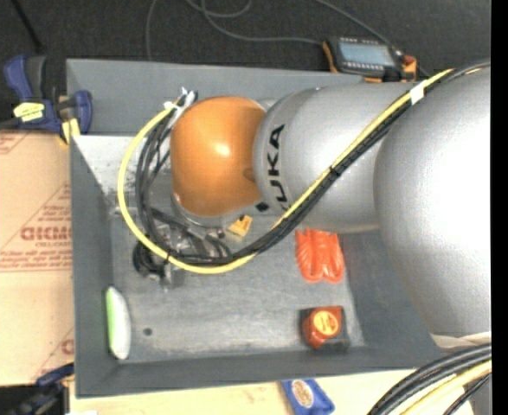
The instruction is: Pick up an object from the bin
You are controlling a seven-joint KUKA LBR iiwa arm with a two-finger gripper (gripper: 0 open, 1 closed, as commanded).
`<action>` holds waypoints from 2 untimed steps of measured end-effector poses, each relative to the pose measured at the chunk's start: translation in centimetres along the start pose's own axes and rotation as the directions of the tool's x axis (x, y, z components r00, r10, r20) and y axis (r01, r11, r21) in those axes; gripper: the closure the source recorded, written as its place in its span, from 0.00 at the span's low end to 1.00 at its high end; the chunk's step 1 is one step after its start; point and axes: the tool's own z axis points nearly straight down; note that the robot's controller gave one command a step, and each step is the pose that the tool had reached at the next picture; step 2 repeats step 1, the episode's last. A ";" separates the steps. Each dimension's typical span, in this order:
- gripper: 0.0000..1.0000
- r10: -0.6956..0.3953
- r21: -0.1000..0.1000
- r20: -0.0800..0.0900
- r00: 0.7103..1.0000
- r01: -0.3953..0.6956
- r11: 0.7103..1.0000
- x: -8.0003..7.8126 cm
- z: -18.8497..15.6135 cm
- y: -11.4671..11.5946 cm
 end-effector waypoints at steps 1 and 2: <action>1.00 0.000 0.001 -0.012 1.000 0.000 1.000 -0.4 -5.0 -0.4; 1.00 0.000 0.001 -0.012 1.000 0.000 1.000 -0.4 -5.0 -0.4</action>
Offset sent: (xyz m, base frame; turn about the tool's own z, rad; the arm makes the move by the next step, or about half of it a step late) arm 0.0337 -0.0343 -0.0905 -0.0479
